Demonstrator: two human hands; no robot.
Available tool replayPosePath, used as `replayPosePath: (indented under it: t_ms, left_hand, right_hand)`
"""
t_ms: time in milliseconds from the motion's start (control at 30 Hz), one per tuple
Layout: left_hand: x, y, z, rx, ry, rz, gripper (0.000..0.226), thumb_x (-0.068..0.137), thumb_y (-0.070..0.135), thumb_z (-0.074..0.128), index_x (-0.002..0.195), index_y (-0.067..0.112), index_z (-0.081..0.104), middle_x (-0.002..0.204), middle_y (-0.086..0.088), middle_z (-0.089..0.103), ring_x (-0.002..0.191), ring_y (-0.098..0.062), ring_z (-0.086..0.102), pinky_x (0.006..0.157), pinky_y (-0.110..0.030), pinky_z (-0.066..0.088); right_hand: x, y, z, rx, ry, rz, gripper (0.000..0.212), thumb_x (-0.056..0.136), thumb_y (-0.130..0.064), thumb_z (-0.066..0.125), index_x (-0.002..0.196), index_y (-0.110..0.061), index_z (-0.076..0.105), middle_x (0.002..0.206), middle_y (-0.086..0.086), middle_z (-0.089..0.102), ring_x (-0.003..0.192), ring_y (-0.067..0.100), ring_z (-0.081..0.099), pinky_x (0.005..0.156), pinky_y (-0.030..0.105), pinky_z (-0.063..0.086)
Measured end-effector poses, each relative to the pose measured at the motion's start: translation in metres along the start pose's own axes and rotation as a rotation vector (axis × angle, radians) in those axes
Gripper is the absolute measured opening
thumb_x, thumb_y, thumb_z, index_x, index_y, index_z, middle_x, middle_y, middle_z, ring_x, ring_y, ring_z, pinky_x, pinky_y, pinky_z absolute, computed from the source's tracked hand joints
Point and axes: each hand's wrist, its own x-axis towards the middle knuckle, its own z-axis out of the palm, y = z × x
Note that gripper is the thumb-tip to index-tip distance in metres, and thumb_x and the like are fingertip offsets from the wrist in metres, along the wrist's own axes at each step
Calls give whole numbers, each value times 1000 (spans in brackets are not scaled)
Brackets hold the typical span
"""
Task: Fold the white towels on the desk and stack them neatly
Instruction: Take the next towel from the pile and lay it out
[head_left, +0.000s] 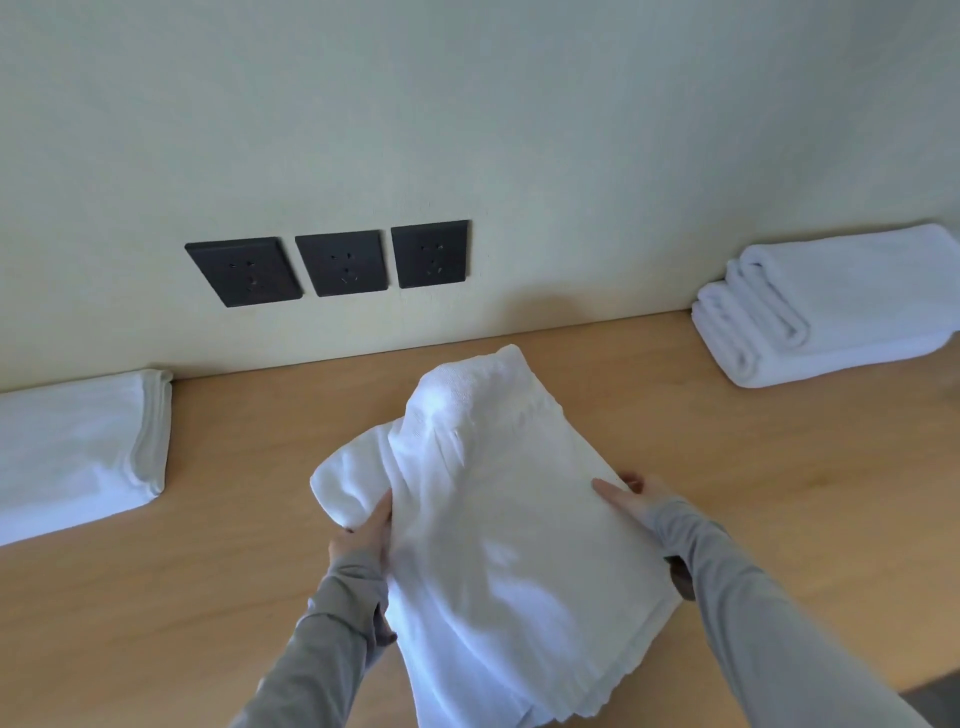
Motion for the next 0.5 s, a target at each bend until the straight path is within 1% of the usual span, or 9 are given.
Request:
replayPosePath:
  t_ms: [67,100,167,233,300,367,400,467,500]
  left_hand:
    - [-1,4,1,15,16,53,51,44,44,74,75,10,53,80,-8,60,71,-27,56,75,-38,47]
    - [-1,6,0,53,35,90,45,51,41,77,73,10,52,79,-9,60,66,-24,54,71,-36,44]
    - [-4,12,-5,155,87,176,37,68,37,76,69,8,52,79,-12,60,63,-23,52,66,-33,40]
    - [-10,18,-10,244,123,268,40,71,39,74,70,5,53,76,-13,59,69,-29,54,66,-33,40]
    - [-16,25,-16,292,154,360,40,77,35,73,67,3,51,67,-10,55,72,-32,53,65,-34,38]
    - [-19,35,-22,304,185,420,39,80,33,70,72,-1,53,64,-8,51,73,-33,52,66,-34,37]
    - [-20,41,-25,307,203,448,39,81,33,69,78,-4,56,68,-11,53,77,-36,53,68,-35,36]
    - [-23,55,-31,336,239,497,45,83,33,67,94,-10,59,80,-19,54,91,-44,55,71,-36,35]
    - [-24,63,-34,357,247,510,47,83,34,67,98,-10,59,79,-18,53,91,-44,55,71,-37,34]
  right_hand:
    - [-4,-10,0,-65,-66,10,77,71,-54,72,132,-14,47,126,10,57,102,28,55,89,36,43]
    - [-8,-15,-1,-93,-86,8,79,70,-53,74,132,-12,47,124,10,58,99,27,55,88,36,43]
    - [-21,-26,-5,-93,-96,-14,73,71,-46,76,128,-11,49,113,8,59,93,25,55,85,35,44]
    - [-40,-37,-13,-14,-39,-81,57,73,-37,77,119,-11,55,104,4,62,88,22,57,83,35,46]
    - [-65,-46,-26,52,76,-198,43,75,-31,75,112,-13,61,104,5,66,87,22,60,82,35,47]
    - [-94,-55,-43,53,227,-266,44,77,-32,74,114,-13,61,102,3,64,88,21,57,79,31,43]
    - [-107,-58,-51,26,312,-262,47,78,-34,72,117,-13,59,101,2,61,90,22,55,79,30,40]
    - [-130,-59,-64,-96,495,-200,52,80,-43,67,120,-12,55,106,6,59,97,28,56,78,30,36]
    - [-140,-58,-67,-178,609,-167,54,80,-47,65,119,-11,54,107,9,59,99,31,56,76,31,35]
